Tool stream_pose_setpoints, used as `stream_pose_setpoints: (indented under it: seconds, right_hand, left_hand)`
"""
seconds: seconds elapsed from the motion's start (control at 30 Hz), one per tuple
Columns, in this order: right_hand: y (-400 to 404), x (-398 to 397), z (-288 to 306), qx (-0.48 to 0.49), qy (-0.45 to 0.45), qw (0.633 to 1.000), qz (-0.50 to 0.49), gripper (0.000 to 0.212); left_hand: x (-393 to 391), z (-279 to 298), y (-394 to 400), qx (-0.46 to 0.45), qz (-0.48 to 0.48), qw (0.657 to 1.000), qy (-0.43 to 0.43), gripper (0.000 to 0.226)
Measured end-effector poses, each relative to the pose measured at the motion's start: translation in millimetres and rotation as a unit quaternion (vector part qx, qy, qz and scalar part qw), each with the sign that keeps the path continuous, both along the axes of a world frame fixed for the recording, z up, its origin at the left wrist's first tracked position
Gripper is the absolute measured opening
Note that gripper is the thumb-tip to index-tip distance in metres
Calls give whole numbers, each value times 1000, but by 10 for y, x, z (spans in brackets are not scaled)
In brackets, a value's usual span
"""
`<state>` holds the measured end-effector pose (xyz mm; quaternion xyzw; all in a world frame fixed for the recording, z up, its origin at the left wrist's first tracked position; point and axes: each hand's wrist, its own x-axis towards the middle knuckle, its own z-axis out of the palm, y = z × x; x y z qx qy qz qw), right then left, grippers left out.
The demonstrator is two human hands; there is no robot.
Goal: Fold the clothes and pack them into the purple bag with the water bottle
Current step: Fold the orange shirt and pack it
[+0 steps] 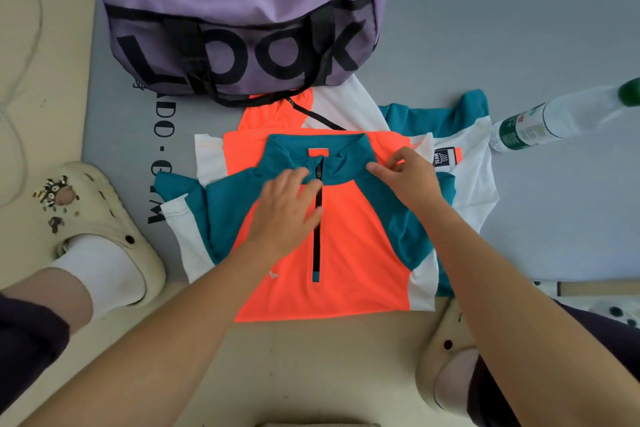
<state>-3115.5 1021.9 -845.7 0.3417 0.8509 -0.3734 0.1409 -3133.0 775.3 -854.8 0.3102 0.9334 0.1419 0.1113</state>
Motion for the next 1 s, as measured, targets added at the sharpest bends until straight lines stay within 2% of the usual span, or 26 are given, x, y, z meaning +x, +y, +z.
stream_pose_setpoints:
  seconds: [0.07,0.17,0.2,0.27,0.33,0.37,0.43,0.5,0.57,0.67,0.77,0.87,0.9,0.93,0.97,1.0]
  right_hand:
    - [190,78,77,28,-100,988,116,48]
    - [525,209,213,131,-277,900,310,51]
    - [628,251,269,146,-315,878,329,46]
    - [809,347,380,176,-356,858,325,35]
    - [946,445,443,198,-330,872,302,30]
    - [987,485,448,186,-286,900,273,32]
    - [999,560,465,96,-179,964,172,35]
    - [978,644,490,12,-119,989,88,41]
    - [1003,763,482,8,-131,986,102,41]
    - [1104,907,470,34,-209,963,166,19]
    - [1131,944,546,70,-254,945,196,18]
    - [966,861,698,82,-305,919,237,24]
    - [868,807,764,25,-321,918,232,24]
    - [755,745,826,-73,-331,918,207,26]
    - [636,687,886,-188,-328,910,169,32]
    - [538,637,932,-286,-317,893,140,39]
  left_hand:
    - [179,-50,147,-44,-52,996,-64,57]
    - [324,-132,261,-101,-29,989,-107,71]
    - [347,-138,279,-106,-20,988,-111,73]
    - [369,-141,309,-104,-5,987,-126,76]
    - [384,-139,331,-103,6,985,-136,76]
    - [392,-138,339,-106,9,984,-140,77]
    - [400,-126,363,-113,16,983,-147,78]
    - [397,-100,393,-117,25,981,-155,79]
    - [388,-69,417,-116,30,978,-170,78]
    - [338,-14,427,-122,32,973,-192,76]
    - [328,79,471,-129,39,972,-195,71]
    - [444,214,638,-7,67,981,-182,44]
    - [496,259,711,52,106,964,-237,36]
    - [543,318,786,105,164,923,-331,37]
    - [586,392,850,155,234,852,-441,43]
    - [620,438,890,193,303,761,-541,49]
